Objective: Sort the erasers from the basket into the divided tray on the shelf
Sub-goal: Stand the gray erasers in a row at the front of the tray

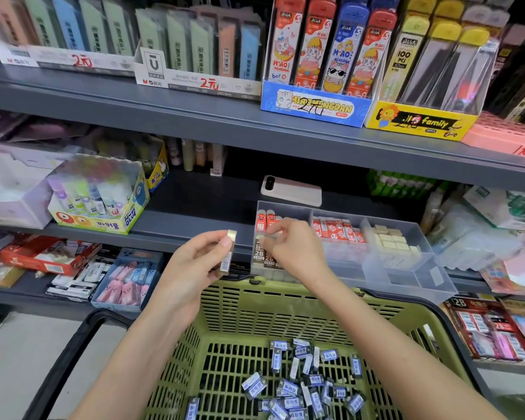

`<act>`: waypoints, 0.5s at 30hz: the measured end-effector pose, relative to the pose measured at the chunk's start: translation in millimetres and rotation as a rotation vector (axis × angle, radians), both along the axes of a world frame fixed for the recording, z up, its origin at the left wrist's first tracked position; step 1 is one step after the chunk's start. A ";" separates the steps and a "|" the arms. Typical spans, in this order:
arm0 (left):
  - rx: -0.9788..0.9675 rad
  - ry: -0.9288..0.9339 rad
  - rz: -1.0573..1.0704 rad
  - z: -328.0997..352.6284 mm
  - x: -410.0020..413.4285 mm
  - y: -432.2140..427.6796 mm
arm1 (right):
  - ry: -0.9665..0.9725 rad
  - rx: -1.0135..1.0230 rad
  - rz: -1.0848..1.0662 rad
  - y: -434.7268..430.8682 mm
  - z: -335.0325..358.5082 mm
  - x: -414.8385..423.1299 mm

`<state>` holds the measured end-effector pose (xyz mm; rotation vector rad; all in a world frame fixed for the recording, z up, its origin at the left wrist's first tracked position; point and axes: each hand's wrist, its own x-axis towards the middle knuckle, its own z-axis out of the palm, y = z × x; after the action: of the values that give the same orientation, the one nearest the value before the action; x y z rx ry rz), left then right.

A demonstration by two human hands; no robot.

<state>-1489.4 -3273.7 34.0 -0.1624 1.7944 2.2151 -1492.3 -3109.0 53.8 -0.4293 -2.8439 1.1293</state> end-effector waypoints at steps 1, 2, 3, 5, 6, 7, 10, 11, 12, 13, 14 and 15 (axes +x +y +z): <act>0.010 0.012 -0.002 0.0 -0.5 1.2 | 0.051 -0.006 0.024 -0.1 2.2 3.9; 0.027 0.023 -0.004 0.6 -0.9 2.2 | 0.094 -0.070 0.067 -1.1 5.1 8.7; 0.046 0.035 -0.011 1.8 -1.5 3.2 | 0.119 -0.172 0.131 -2.1 8.5 14.0; 0.058 0.057 -0.071 5.0 -3.4 6.1 | 0.119 -0.352 0.276 -3.1 14.9 23.6; 0.050 0.066 -0.119 6.9 -4.1 8.3 | 0.113 -0.404 0.326 -2.9 18.0 26.6; 0.043 0.076 -0.159 9.2 -4.4 10.5 | 0.111 -0.446 0.352 -1.5 20.0 27.8; 0.048 0.110 -0.194 14.2 -5.3 18.0 | 0.103 -0.611 0.308 7.5 25.6 25.2; 0.019 0.141 -0.184 14.2 -5.1 20.3 | 0.105 -0.680 0.267 12.6 26.5 22.3; -0.052 0.198 -0.162 12.6 -4.7 22.3 | 0.111 -0.735 0.212 18.3 27.4 18.9; -0.178 0.293 -0.126 8.7 -4.6 23.4 | 0.119 -0.763 0.150 24.9 27.8 14.6; -0.344 0.408 -0.084 4.2 -4.2 23.6 | 0.116 -0.760 0.088 31.2 27.1 10.1; -0.509 0.521 -0.051 -0.4 -2.7 22.9 | 0.096 -0.727 0.038 36.9 25.3 5.5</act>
<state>-1492.1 -3250.7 33.7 0.3917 2.5772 1.8243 -1486.8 -3072.0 79.1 -0.3267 -2.2781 2.1050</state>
